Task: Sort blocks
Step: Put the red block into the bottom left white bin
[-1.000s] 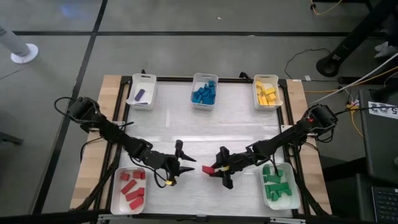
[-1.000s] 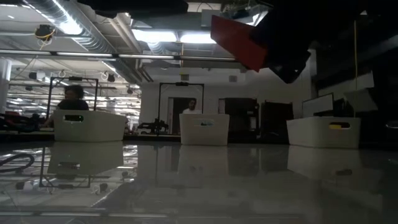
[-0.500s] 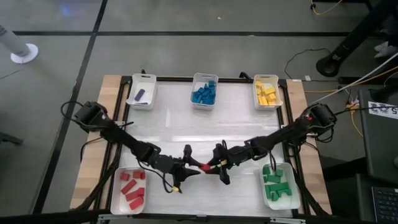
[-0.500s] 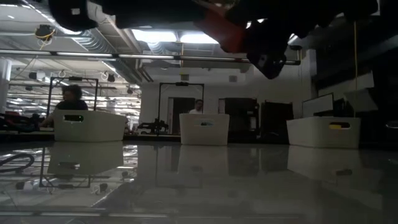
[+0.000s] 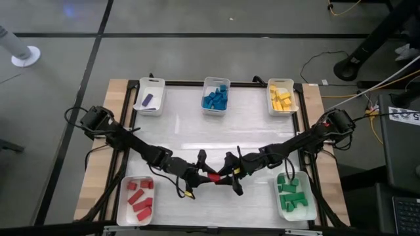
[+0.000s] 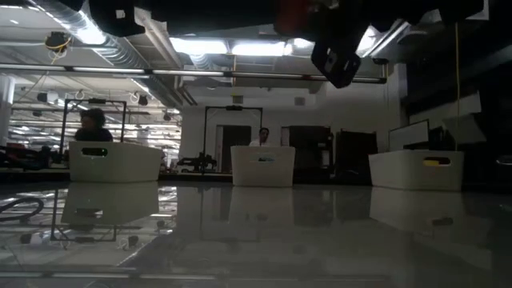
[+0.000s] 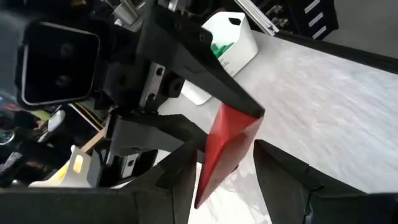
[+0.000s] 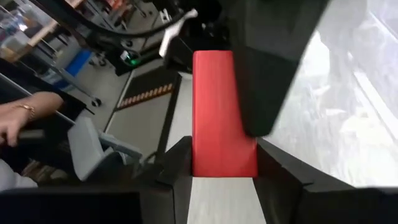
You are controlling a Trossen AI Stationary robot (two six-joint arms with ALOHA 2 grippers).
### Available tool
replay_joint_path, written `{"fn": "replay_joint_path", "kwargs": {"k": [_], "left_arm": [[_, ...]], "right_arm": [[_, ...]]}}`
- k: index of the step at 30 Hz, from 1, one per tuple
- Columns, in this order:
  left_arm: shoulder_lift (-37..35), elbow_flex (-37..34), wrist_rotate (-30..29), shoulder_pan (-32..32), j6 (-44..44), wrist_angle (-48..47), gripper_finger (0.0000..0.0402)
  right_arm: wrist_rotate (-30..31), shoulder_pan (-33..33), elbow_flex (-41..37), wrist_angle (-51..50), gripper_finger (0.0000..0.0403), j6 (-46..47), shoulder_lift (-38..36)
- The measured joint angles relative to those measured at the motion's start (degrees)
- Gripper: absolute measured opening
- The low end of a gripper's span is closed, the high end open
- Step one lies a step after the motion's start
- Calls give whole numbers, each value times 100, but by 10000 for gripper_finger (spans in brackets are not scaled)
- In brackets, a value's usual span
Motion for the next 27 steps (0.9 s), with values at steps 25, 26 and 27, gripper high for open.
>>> {"fn": "replay_joint_path", "kwargs": {"k": [25, 26, 27], "left_arm": [[-13, -11, 390, 123, 808, 490, 129], [-11, -12, 401, 133, 811, 500, 126], [-13, -13, 410, 133, 816, 514, 123]], "right_arm": [[443, 11, 0, 567, 140, 26, -7], [449, 11, -3, 598, 140, 30, -7], [449, 11, -7, 652, 140, 33, -7]]}}
